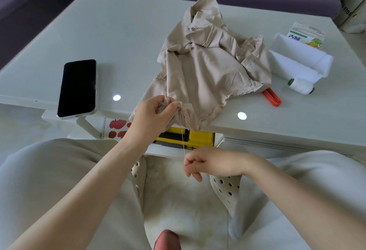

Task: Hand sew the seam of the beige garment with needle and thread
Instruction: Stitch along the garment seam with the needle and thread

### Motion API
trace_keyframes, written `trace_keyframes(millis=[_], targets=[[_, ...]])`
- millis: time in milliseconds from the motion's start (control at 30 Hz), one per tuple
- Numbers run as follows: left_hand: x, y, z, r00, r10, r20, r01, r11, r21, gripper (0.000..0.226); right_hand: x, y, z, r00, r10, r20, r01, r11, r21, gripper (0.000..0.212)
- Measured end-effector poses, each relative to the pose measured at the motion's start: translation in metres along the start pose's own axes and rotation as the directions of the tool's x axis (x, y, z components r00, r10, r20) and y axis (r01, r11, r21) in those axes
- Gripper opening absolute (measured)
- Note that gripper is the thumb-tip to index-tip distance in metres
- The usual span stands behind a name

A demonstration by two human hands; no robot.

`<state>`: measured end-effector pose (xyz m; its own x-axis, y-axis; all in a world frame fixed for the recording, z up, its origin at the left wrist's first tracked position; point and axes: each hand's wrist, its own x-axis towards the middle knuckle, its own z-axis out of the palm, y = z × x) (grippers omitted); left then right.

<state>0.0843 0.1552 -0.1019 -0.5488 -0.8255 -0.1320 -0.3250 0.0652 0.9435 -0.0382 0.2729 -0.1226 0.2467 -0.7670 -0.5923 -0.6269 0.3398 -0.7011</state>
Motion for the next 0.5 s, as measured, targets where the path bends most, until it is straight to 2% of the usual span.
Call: trace_keyframes(millis=[67,133,200,300,333,400,467,500], targets=[[-0.001,0.001,0.0,1.0,0.002,-0.004,-0.002,1.0,0.004,0.023,0.001,0.002,0.001,0.998,-0.006,-0.062,0.003,0.999,-0.039,0.015],[-0.001,0.002,0.0,1.0,0.004,-0.01,-0.004,1.0,0.009,0.023,0.003,0.004,-0.003,0.978,-0.055,-0.203,0.051,0.998,-0.022,0.012],[-0.001,0.002,0.0,1.0,0.005,-0.008,-0.005,1.0,0.009,0.024,0.004,0.005,-0.007,0.921,-0.114,-0.373,0.126,0.992,0.007,0.006],[-0.001,0.002,0.0,1.0,0.018,0.001,-0.018,1.0,-0.001,0.025,0.004,0.003,-0.011,0.844,-0.056,-0.533,0.137,0.984,0.113,0.003],[-0.002,0.003,0.0,1.0,0.02,0.005,-0.02,1.0,-0.009,0.026,0.003,0.002,-0.01,0.839,-0.022,-0.543,0.147,0.971,0.188,0.004],[-0.002,0.003,0.001,1.0,0.015,0.015,-0.014,1.0,-0.024,0.023,0.0,0.0,-0.006,0.873,0.071,-0.482,0.142,0.91,0.39,0.025],[-0.003,0.004,0.003,0.999,0.01,0.041,-0.009,0.999,-0.041,0.022,-0.001,-0.005,0.0,0.928,0.174,-0.328,0.094,0.744,0.661,0.042],[-0.003,0.003,0.004,0.998,0.018,0.057,-0.015,0.998,-0.055,0.023,0.001,-0.007,0.003,0.946,0.209,-0.246,0.069,0.614,0.786,0.046]])
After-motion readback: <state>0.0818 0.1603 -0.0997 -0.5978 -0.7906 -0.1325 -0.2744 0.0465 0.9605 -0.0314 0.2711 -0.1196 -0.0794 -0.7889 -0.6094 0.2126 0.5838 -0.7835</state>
